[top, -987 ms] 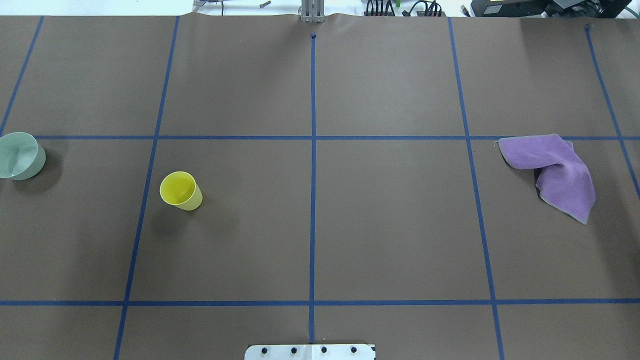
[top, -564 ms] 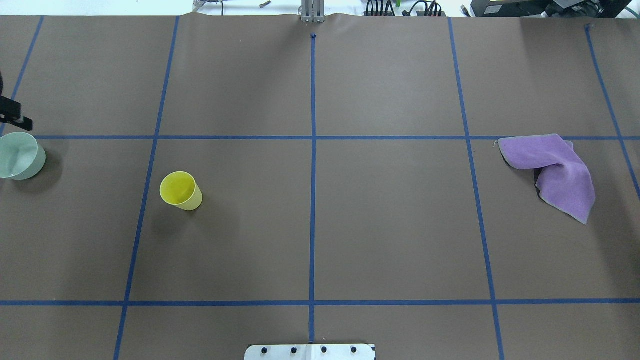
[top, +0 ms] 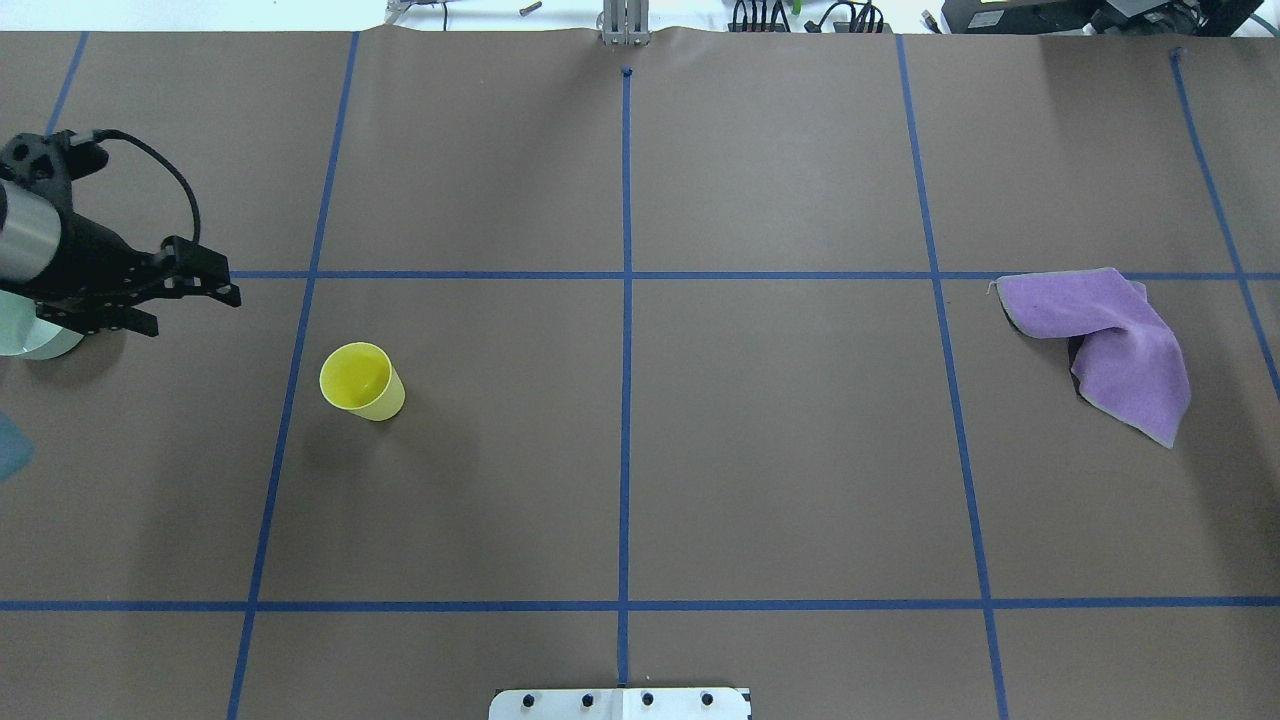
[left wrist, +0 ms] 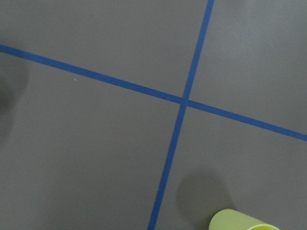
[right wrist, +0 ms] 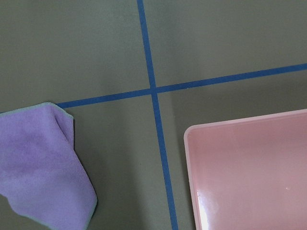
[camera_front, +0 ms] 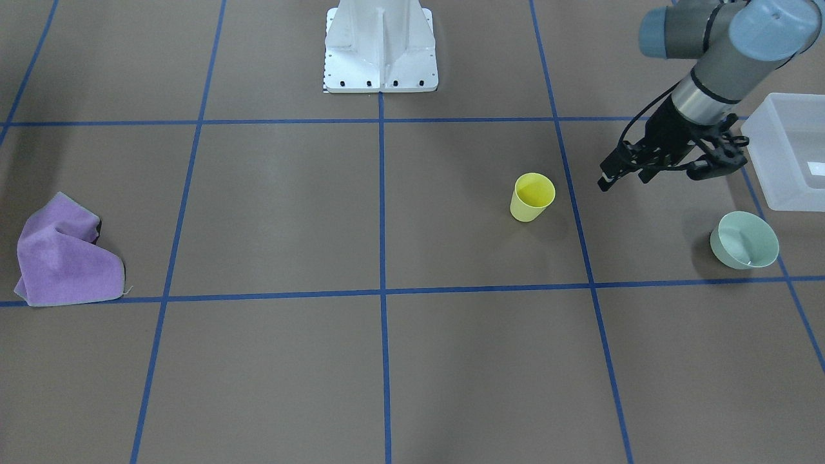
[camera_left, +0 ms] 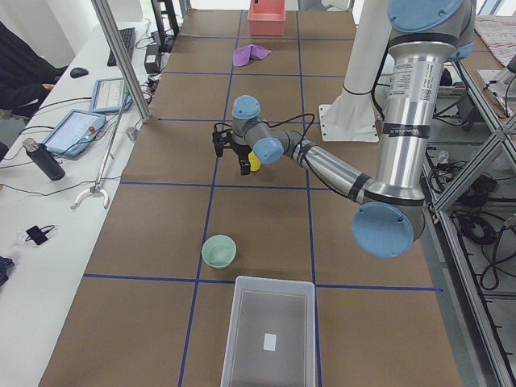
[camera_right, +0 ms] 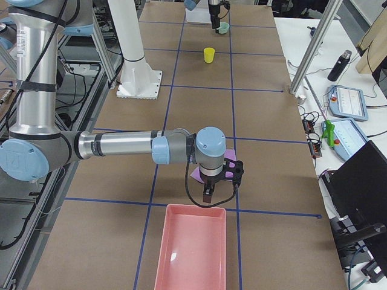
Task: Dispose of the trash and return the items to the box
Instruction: 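Move the left gripper down to the yellow cup, then close the left gripper on the yellow cup rim and lift it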
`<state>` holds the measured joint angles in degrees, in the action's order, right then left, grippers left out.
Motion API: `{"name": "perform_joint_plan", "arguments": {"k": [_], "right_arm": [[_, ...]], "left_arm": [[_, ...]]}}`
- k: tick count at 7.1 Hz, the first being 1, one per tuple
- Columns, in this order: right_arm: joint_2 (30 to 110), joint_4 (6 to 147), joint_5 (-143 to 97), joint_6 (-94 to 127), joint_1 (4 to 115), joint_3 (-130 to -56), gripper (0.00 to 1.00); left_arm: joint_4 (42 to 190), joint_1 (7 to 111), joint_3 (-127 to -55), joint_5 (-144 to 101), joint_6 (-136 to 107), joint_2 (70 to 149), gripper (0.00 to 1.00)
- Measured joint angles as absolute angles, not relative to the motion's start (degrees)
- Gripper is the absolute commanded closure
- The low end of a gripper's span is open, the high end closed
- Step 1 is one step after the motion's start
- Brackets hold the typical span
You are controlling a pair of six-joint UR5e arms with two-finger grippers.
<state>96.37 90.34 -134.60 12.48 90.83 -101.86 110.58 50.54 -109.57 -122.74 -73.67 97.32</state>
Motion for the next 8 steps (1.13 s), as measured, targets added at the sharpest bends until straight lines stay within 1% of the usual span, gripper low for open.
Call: {"name": "perform_joint_plan", "arguments": {"k": [1,3,5,6,7,8], "right_arm": [[96.34,90.40,-134.58,12.48,90.81,-102.02,0.00],[96.33,90.49,-134.62,12.48,90.79,-102.11,0.00],[96.34,90.52,-134.67,12.48,90.79,-102.13,0.00],[96.41,90.55,-134.70,12.48,90.79,-102.13,0.00],[96.46,90.58,-134.72,12.48,90.76,-102.13,0.00],[96.49,90.60,-134.73,12.48,90.73,-102.13,0.00]], "left_arm": [[110.69,47.52,-108.13,-120.47,-75.85,99.53,0.02],[110.74,43.22,-106.32,-118.32,-77.27,101.45,0.02],[110.74,41.60,-105.85,-117.99,-77.32,101.59,0.09],[110.76,41.34,-105.47,-117.96,-77.24,101.59,0.16],[110.80,40.89,-104.73,-117.93,-77.24,101.72,0.34],[110.82,40.27,-103.99,-117.76,-77.29,101.98,0.61]]}}
